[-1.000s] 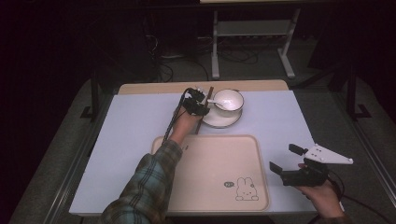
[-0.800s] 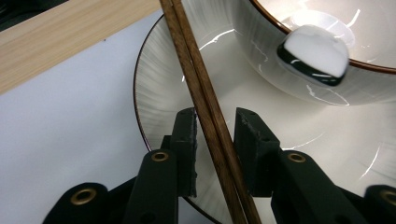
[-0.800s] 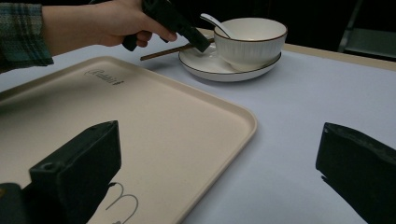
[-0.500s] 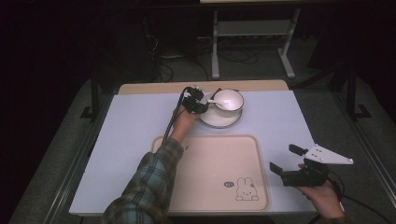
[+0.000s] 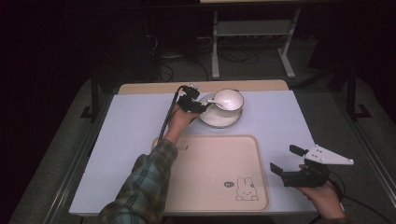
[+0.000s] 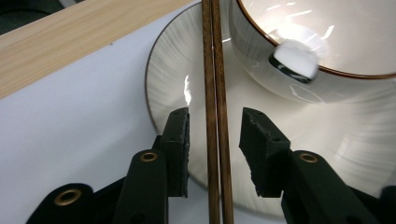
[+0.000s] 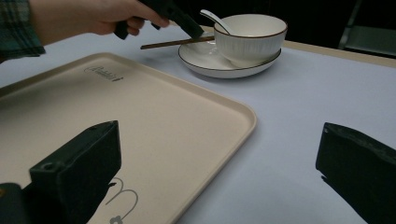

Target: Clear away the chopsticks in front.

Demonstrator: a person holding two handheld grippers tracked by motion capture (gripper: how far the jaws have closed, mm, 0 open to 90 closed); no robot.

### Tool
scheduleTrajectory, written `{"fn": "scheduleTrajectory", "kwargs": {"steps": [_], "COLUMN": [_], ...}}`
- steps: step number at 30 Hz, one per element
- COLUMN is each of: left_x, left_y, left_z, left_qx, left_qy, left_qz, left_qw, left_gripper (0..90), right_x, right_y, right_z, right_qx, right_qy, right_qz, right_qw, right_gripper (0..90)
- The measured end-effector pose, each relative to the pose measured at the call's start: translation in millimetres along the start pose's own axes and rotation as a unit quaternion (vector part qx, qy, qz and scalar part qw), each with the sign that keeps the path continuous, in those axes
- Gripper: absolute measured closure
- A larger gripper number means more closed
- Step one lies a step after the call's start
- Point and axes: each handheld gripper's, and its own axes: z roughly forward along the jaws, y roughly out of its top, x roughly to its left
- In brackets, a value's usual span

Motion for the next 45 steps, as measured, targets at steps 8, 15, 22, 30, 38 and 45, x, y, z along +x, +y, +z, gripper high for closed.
{"fn": "scheduleTrajectory", "kwargs": {"steps": [8,15,22,30,38,45], "left_x": [3.4,2.4,6.9,13.9,15.0,14.6], "left_y": [-15.0,-28.4,-33.6,-33.5,-37.0,-39.1], "left_z": [-25.2,-27.3,-25.6,-32.4,-25.0,-19.3], "left_qx": [0.005,0.016,0.018,0.005,0.017,0.023], "left_qy": [-0.016,-0.024,-0.023,-0.02,-0.02,-0.022], "left_qz": [0.014,0.021,0.012,0.003,-0.001,-0.003], "left_qw": [0.9998,0.9993,0.9995,0.9998,0.9997,0.9995], "left_gripper": [63.4,65.3,66.0,69.8,70.7,70.7], "right_x": [1.9,2.0,1.4,1.4,1.2,0.7], "right_y": [0.8,0.7,0.5,0.3,0.2,0.1], "right_z": [1.7,2.5,2.1,2.8,2.6,2.3], "right_qx": [0.002,0.003,0.003,0.004,0.004,0.003], "right_qy": [0.001,0.002,0.0,0.0,0.0,0.0], "right_qz": [-0.002,-0.003,-0.003,-0.003,-0.003,-0.002], "right_qw": [1.0,1.0,1.0,1.0,1.0,1.0], "right_gripper": [0.0,0.0,0.0,0.0,0.0,0.0]}}
